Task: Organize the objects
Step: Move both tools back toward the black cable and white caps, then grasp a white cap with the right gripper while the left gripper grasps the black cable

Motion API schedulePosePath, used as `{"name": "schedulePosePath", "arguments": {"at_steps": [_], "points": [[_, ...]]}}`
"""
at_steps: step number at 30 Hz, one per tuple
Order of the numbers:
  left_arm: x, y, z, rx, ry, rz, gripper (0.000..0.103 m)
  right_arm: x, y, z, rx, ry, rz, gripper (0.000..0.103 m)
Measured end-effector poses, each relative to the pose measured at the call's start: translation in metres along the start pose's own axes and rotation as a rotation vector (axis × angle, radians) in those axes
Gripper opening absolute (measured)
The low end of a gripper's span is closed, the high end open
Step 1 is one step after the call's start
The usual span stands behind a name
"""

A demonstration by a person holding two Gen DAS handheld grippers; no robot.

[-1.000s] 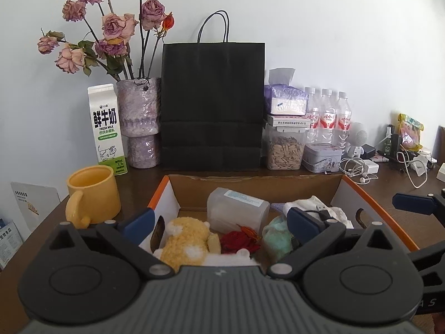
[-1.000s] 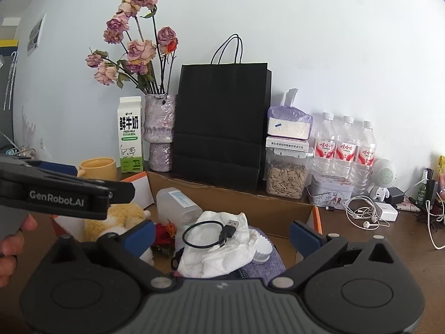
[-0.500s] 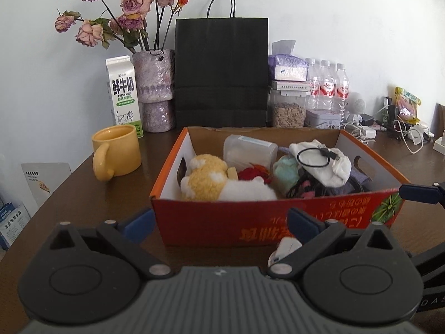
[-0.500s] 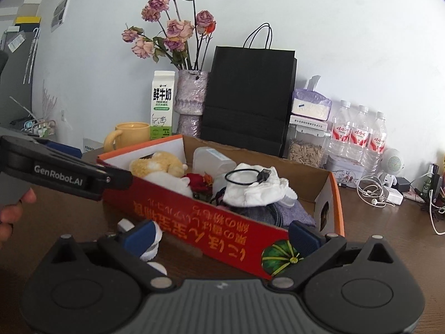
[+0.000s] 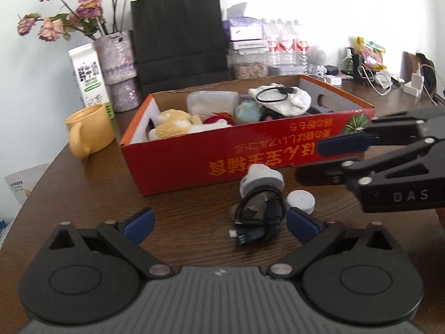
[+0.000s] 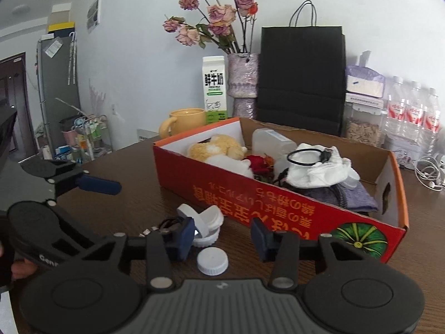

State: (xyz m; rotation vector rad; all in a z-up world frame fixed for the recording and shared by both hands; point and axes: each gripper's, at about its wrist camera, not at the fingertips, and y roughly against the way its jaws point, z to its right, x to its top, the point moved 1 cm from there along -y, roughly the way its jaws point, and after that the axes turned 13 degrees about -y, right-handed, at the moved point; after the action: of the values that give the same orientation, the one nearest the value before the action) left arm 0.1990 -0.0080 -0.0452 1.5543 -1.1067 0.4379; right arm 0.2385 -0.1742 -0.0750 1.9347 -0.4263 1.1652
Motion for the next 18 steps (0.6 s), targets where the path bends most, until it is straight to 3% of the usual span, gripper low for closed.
{"name": "schedulePosePath", "arguments": {"at_steps": [2, 9, 12, 18], "points": [[0.001, -0.005, 0.005, -0.024, -0.022, -0.004, 0.098, 0.003, -0.005, -0.003, 0.029, 0.006, -0.012, 0.036], [0.005, -0.02, 0.01, -0.085, -0.055, -0.014, 0.067, 0.009, -0.023, -0.002, 0.078, 0.0, -0.051, 0.03], [0.007, -0.023, 0.012, -0.133, -0.074, -0.001, 0.041, 0.011, -0.03, -0.003, 0.11, -0.002, -0.067, 0.028], [0.005, -0.023, 0.015, -0.14, -0.119, 0.024, 0.038, 0.011, -0.037, -0.002, 0.127, -0.011, -0.082, 0.024]]}}
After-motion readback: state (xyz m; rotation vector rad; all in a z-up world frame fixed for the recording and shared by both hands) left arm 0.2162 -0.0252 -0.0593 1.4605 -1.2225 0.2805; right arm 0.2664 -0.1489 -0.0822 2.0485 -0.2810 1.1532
